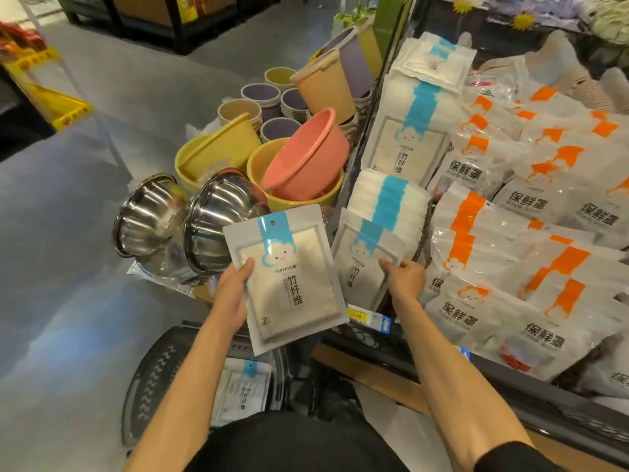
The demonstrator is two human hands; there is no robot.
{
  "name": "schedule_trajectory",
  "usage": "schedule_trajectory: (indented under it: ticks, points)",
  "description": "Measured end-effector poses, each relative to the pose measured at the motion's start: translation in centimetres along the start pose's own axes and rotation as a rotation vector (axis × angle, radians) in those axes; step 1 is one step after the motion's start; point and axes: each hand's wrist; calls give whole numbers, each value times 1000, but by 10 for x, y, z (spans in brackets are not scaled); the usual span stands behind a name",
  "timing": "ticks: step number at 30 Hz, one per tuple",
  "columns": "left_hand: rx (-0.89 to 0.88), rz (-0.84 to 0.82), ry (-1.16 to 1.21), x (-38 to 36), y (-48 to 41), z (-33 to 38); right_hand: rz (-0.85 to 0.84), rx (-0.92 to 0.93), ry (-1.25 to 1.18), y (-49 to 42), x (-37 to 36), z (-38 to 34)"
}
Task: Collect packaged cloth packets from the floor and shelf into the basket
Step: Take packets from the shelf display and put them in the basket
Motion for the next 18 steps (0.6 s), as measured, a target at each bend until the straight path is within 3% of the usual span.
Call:
schedule_trajectory:
  ticks: [7, 18]
  points:
    - [-3, 39, 27, 7, -5, -3, 18, -9, 61, -7, -5, 10]
    - [9, 11, 61, 1, -15, -9, -112, 81, 194, -16, 2, 15]
Point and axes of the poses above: each hand's wrist, its own y-axis away from the middle knuckle, its own x-axis out of the back of the hand, z = x × y, and after that the axes turned 12 degrees about x, right-handed
